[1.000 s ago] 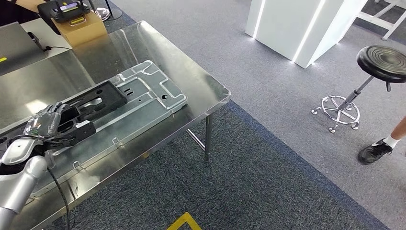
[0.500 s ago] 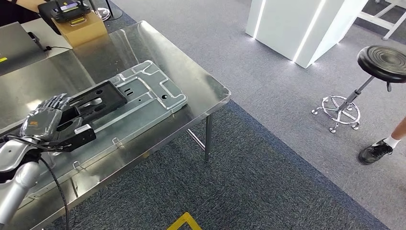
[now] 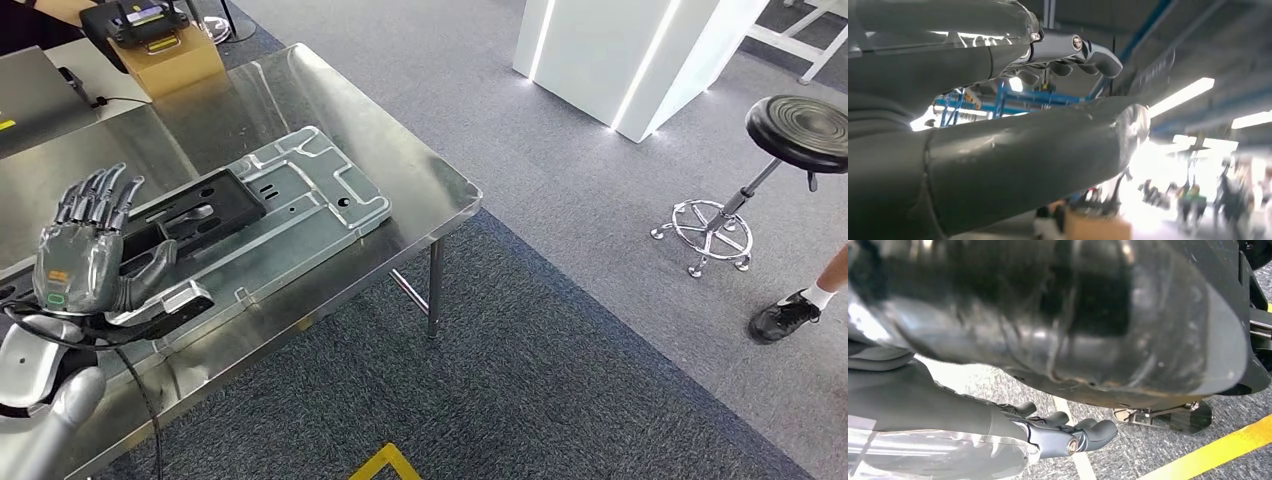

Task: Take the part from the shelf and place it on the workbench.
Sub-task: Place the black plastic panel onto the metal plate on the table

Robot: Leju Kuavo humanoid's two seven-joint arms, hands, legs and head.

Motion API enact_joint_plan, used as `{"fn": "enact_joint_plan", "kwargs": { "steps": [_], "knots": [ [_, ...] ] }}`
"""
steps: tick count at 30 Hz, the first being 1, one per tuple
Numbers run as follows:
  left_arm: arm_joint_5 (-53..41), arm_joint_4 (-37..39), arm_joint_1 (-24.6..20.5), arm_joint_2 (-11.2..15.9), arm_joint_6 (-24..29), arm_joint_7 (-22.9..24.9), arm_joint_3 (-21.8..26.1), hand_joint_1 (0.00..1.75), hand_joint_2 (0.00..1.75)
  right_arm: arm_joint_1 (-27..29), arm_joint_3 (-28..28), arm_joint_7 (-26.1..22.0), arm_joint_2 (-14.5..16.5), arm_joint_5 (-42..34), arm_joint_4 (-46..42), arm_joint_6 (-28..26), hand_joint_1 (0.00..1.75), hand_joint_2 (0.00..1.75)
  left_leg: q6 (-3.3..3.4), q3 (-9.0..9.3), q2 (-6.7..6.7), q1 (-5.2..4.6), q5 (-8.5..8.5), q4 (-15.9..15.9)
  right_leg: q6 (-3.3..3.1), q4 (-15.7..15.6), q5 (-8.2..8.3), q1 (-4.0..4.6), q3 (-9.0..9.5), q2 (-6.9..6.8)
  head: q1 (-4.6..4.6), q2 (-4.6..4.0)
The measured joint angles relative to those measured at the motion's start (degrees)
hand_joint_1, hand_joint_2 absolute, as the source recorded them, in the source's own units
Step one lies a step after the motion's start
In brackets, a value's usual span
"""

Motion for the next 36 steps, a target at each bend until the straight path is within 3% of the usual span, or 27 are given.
{"fn": "enact_joint_plan", "kwargs": {
  "steps": [6, 14, 21, 23, 24, 26, 27, 28, 29, 32, 34, 36],
  "knots": [
    [-0.8, -3.6, 3.6, -3.1, 7.1, -3.5, 2.4, 0.0, 0.0, 0.0, 0.2, 0.4, 0.0, -0.2, 0.0, -0.1, 0.0, 0.0, 0.02, 0.01, 0.0, -0.02, -0.02, 0.0, 0.02, 0.0, 0.0, -0.02, 0.04, 0.0, 0.0, 0.0],
    [-1.6, -5.3, 5.2, -5.2, 8.6, -4.3, 4.1, 0.0, 0.0, 0.0, 0.2, 0.6, 0.0, -0.7, 0.0, -0.1, 0.0, 0.0, 0.19, 0.0, -0.05, -0.16, -0.12, 0.1, 0.16, 0.0, -0.02, -0.19, 0.08, -0.04, 0.0, 0.0],
    [-1.6, -5.8, 5.6, -6.0, 9.0, -4.4, 4.7, 0.0, 0.0, 0.0, 0.2, 0.6, -0.1, -0.5, 0.0, 0.1, 0.0, 0.0, 1.04, 0.2, -0.02, -0.46, -0.12, -0.3, 1.1, -0.1, -0.19, -0.66, 0.22, -0.04, -0.01, 0.0],
    [-1.7, -6.2, 5.8, -6.2, 9.2, -4.6, 4.8, 0.0, 0.0, 0.0, 0.2, 0.4, -0.3, -0.2, 0.0, 0.6, 0.0, 0.0, 1.54, 0.59, 0.14, -0.12, 0.37, -0.9, 1.63, 1.4, -1.54, -0.7, -0.2, -0.06, -0.02, 0.0],
    [-1.7, -6.4, 5.9, -6.3, 9.3, -4.7, 4.8, 0.0, 0.0, 0.0, 0.3, 0.3, -0.4, -0.1, 0.0, 1.0, 0.0, 0.0, 1.71, 0.75, 0.23, 0.06, 0.53, -1.2, 1.91, 3.6, -3.11, -0.81, -1.1, -0.07, -0.01, 0.0],
    [-1.7, -6.6, 6.1, -6.6, 9.5, -4.9, 4.8, 0.0, 0.0, 0.0, 0.3, 0.2, -0.7, 0.1, 0.0, 1.4, 0.0, 0.0, 1.82, 0.75, 0.32, 0.02, 0.58, -1.3, 2.45, 10.9, -6.93, -1.27, -4.51, -0.08, 0.0, 0.0],
    [-1.7, -6.7, 6.2, -6.8, 9.5, -4.9, 4.8, 0.0, 0.0, 0.0, 0.3, 0.2, -0.9, 0.1, 0.0, 1.6, 0.0, 0.0, 1.81, 0.72, 0.35, 0.02, 0.58, -1.3, 2.72, 14.2, -7.99, -1.56, -6.11, -0.09, 0.01, 0.0],
    [-1.7, -6.7, 6.4, -6.9, 9.5, -4.9, 4.8, 0.0, 0.0, 0.0, 0.3, 0.2, -1.0, 0.1, 0.0, 1.6, 0.0, 0.0, 1.79, 0.69, 0.38, 0.03, 0.57, -1.2, 2.95, 15.9, -7.94, -1.85, -6.98, -0.1, 0.0, 0.0],
    [-1.7, -6.7, 6.5, -7.0, 9.5, -4.9, 4.8, 0.0, 0.0, 0.0, 0.3, 0.3, -1.1, 0.1, 0.0, 1.7, 0.0, 0.0, 1.73, 0.67, 0.38, 0.08, 0.56, -1.1, 3.16, 15.2, -6.7, -2.15, -6.71, -0.12, 0.0, 0.0],
    [-1.7, -7.0, 6.6, -7.2, 9.6, -5.0, 4.8, 0.0, 0.0, 0.0, 0.3, 0.5, -1.3, 0.0, 0.0, 1.7, 0.0, 0.0, 1.03, 0.52, 0.28, 0.23, 0.43, -0.5, 3.54, 5.0, -1.39, -2.78, -1.5, -0.09, 0.0, 0.0],
    [-1.7, -7.2, 6.6, -7.3, 9.6, -5.0, 4.8, 0.0, 0.0, -0.1, 0.3, 0.7, -1.4, 0.0, 0.0, 1.7, 0.0, 0.0, 0.12, 0.3, 0.12, 0.18, 0.58, -0.1, 3.14, 1.6, -0.32, -2.58, 0.01, 0.15, -0.01, 0.0],
    [-1.7, -7.3, 6.5, -7.4, 9.6, -5.1, 4.8, 0.0, 0.0, -0.1, 0.3, 0.9, -1.4, 0.0, 0.0, 1.7, 0.0, 0.0, -0.81, 0.07, 0.01, 0.25, 1.05, -0.2, 2.29, 1.4, 0.11, -2.29, -0.48, 0.28, -0.02, 0.0]
  ]
}}
